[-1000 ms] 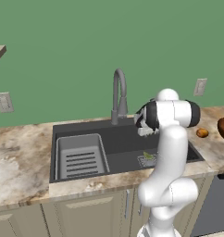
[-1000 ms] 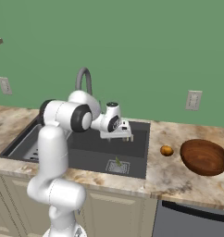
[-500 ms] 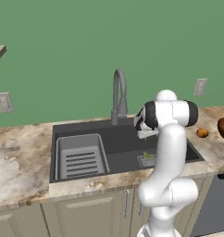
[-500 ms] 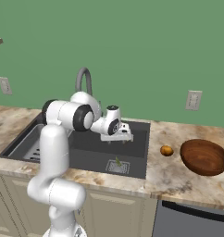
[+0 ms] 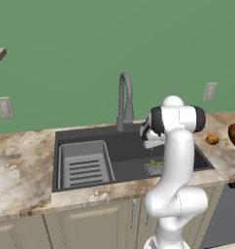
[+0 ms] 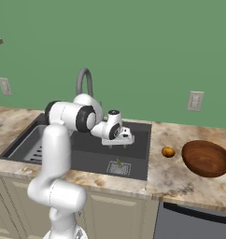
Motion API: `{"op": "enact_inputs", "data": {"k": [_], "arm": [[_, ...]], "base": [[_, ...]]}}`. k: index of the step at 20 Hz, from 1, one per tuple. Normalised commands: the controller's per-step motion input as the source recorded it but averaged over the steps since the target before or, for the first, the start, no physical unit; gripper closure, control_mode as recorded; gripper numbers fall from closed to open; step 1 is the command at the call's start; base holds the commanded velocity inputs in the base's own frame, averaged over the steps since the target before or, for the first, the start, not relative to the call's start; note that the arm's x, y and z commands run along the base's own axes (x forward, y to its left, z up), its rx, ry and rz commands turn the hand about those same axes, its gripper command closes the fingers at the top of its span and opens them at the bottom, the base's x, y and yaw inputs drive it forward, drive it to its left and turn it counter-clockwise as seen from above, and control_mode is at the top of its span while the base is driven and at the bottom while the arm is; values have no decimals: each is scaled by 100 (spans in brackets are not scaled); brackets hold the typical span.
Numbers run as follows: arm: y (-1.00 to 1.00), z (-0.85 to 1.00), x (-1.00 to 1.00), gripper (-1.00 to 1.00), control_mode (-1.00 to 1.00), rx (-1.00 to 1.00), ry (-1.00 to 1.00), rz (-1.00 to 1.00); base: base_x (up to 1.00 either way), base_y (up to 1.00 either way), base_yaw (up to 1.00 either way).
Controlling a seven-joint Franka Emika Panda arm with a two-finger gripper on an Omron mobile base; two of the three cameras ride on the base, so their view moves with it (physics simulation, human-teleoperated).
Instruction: Remove the mango and lemon wedge from the sink. Then move the bowl and cup from the counter to the sink for washing.
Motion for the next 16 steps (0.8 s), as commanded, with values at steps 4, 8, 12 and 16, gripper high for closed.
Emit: {"op": "enact_inputs", "data": {"k": [4,8,12,16], "arm": [[0,-20,0,-100,-100,0,0,-2],[0,-21,0,-100,-100,0,0,-1],[0,-21,0,-100,-100,0,0,-1],[0,-21,2,-100,-100,0,0,0]], "base": [[0,0,0],[0,0,0],[0,0,0],[0,0,0]]}}
